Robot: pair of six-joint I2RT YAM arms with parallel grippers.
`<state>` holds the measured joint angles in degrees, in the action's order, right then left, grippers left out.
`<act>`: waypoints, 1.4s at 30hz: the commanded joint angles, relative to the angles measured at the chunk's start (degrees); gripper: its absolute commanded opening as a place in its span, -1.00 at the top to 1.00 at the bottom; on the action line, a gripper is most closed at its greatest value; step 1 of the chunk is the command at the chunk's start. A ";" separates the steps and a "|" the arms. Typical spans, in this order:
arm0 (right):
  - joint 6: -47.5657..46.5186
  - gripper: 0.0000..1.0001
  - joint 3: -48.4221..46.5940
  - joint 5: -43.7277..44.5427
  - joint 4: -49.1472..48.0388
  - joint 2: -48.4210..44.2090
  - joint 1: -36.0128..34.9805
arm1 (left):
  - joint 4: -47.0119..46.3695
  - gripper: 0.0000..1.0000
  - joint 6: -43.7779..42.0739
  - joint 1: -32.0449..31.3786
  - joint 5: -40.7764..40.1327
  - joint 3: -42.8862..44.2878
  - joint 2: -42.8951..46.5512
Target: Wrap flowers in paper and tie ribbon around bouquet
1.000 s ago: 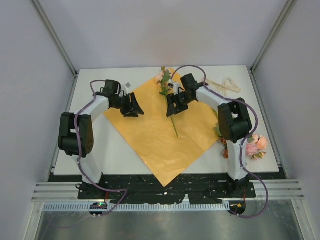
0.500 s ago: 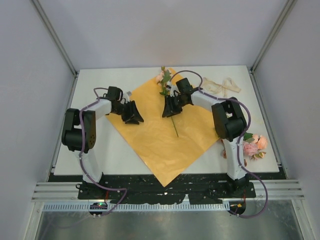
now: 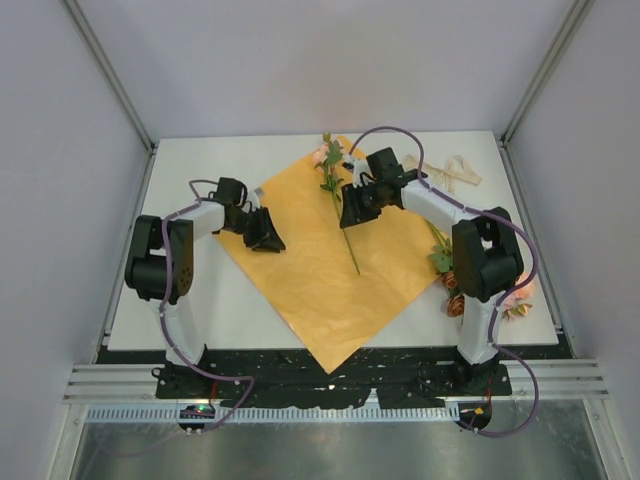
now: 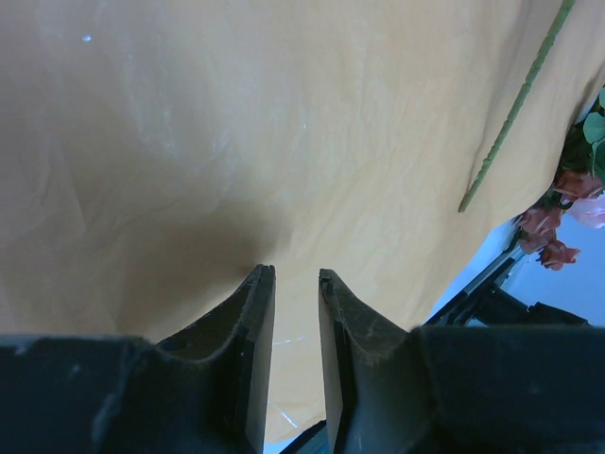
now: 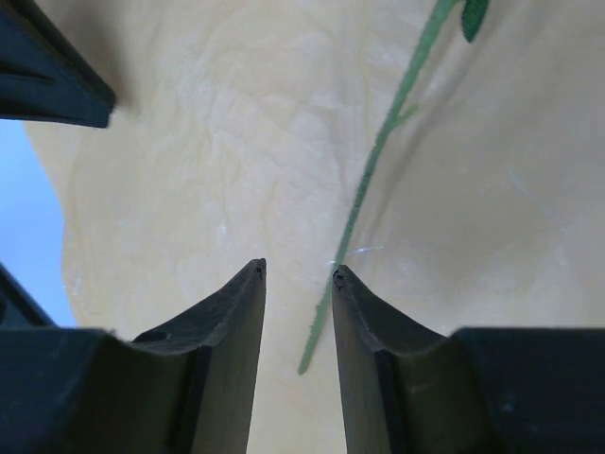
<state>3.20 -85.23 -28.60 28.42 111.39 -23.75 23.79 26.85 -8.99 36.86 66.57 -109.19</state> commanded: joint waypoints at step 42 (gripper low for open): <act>8.76 0.56 -3.71 -4.36 -1.98 8.67 -6.23 | 0.20 0.79 0.05 -1.46 -4.87 -4.34 2.83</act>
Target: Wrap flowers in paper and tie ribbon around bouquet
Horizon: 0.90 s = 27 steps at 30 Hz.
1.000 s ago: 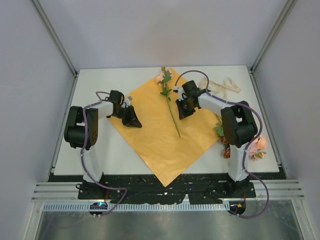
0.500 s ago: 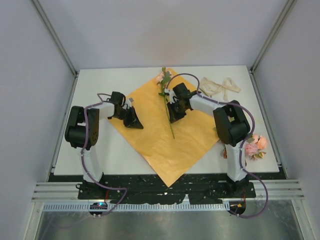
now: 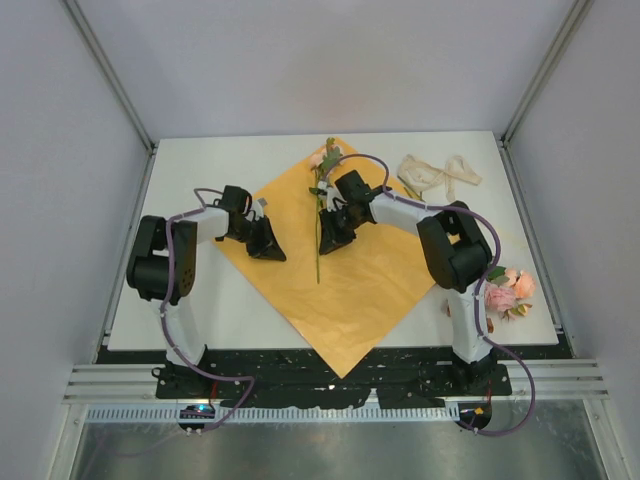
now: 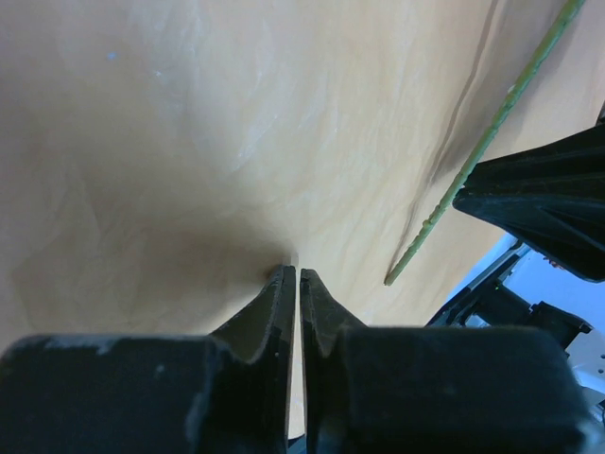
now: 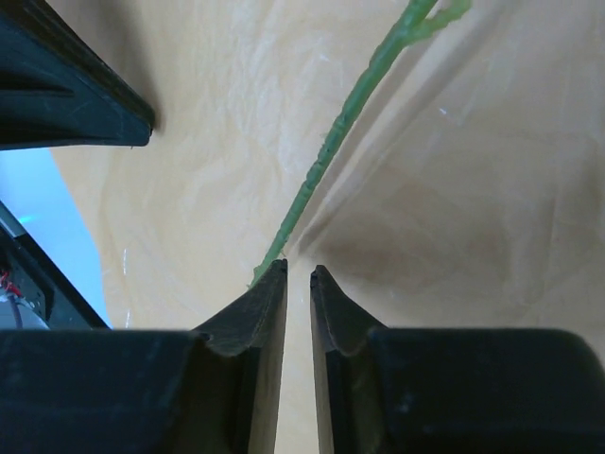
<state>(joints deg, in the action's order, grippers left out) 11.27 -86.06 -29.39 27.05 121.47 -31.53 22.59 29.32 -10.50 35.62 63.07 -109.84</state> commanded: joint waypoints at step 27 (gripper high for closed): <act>-50.91 -0.07 -2.01 21.47 23.23 -7.13 36.63 | 5.18 -0.55 -16.75 -0.31 1.30 7.33 20.37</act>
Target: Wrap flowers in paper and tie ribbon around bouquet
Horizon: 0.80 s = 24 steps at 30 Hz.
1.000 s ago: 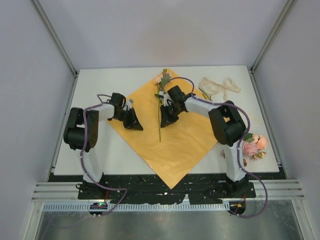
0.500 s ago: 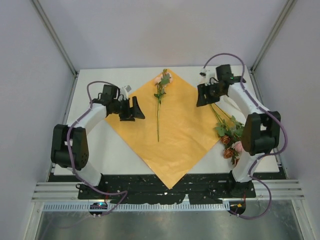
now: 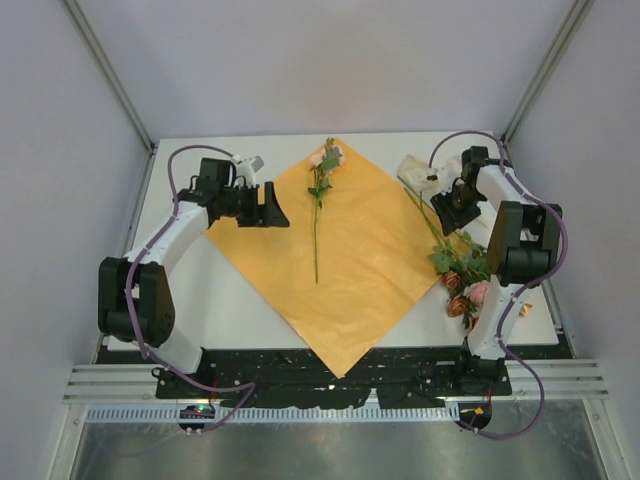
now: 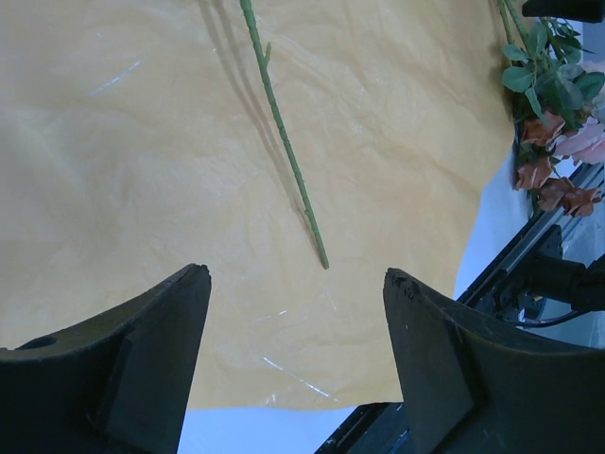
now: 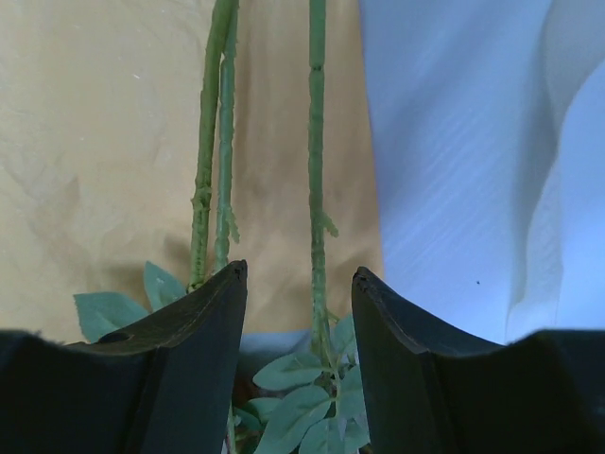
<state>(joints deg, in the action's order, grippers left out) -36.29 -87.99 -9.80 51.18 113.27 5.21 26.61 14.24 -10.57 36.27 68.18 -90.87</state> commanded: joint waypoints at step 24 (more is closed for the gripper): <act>-53.39 0.90 27.01 10.69 -24.22 -54.53 -9.32 | 10.82 -0.99 -6.15 5.46 4.22 20.65 5.80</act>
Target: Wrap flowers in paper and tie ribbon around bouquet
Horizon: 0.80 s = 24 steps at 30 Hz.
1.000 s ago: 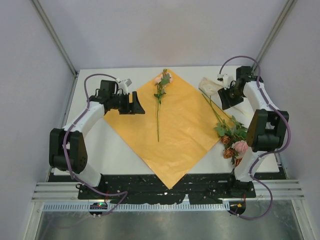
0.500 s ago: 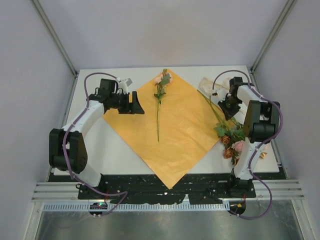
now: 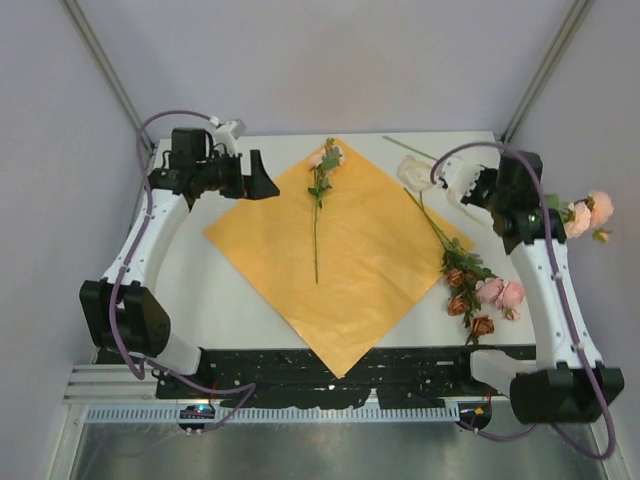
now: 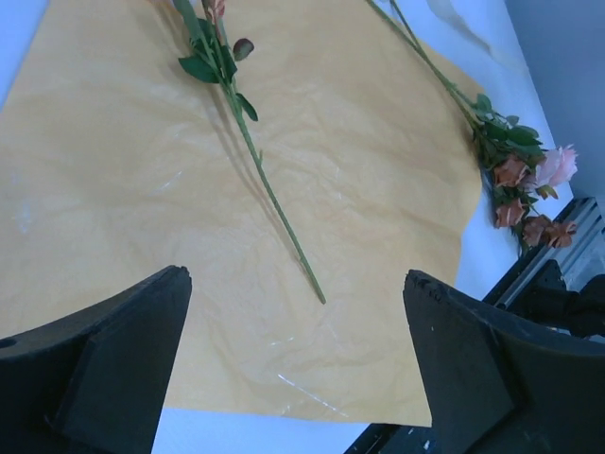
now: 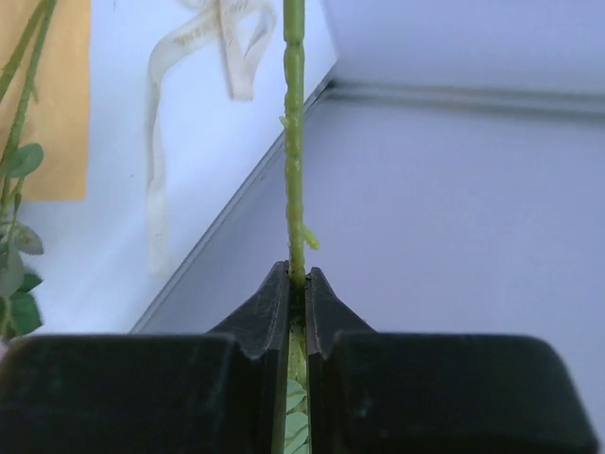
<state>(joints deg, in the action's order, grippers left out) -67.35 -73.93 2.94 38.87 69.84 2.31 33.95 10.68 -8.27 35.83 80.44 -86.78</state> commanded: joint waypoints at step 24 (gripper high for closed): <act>-66.77 0.90 38.86 -38.89 -31.92 -26.87 -34.82 | -18.19 0.02 28.24 -30.49 26.30 -2.73 -5.41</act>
<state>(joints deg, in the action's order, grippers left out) -113.54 -35.11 -34.65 12.86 41.85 -30.57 30.94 27.09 -39.07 59.37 80.44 -92.92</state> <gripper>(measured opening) 0.112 0.521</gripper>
